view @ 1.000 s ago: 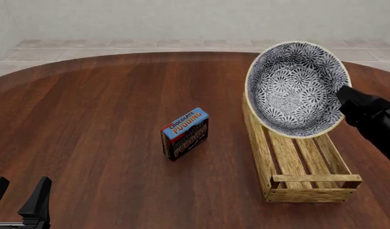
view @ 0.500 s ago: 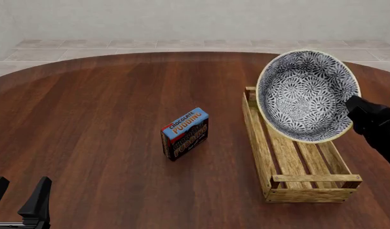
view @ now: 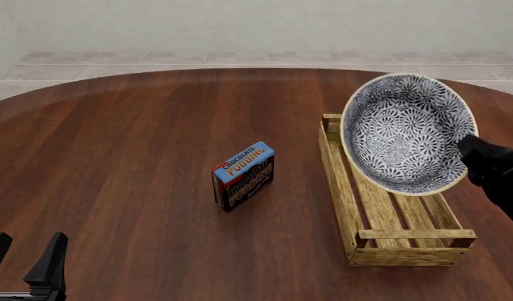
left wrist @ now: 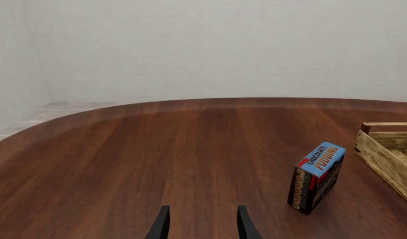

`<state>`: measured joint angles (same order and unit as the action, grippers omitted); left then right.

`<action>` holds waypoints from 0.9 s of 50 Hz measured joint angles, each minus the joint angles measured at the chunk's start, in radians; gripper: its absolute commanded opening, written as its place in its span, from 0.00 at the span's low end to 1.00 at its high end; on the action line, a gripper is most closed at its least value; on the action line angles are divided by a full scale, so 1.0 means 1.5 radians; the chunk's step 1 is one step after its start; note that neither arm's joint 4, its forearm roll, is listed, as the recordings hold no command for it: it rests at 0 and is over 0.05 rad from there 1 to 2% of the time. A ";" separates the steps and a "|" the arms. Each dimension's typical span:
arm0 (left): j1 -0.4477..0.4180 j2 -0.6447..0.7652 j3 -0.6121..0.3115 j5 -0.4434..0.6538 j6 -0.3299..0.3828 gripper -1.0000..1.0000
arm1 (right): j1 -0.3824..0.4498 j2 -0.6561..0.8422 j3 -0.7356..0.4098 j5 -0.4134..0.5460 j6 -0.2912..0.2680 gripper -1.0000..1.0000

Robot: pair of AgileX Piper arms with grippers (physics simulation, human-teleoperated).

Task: Pick up the bowl on the left and put it in the tray.

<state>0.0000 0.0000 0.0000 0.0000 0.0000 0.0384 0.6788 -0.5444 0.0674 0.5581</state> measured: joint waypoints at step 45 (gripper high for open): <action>0.000 0.000 0.000 0.000 0.000 1.00 | -0.033 0.002 0.036 -0.014 -0.004 0.00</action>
<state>0.0000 0.0000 0.0000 0.0000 0.0000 -0.0107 0.6811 -0.4899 0.0459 0.5525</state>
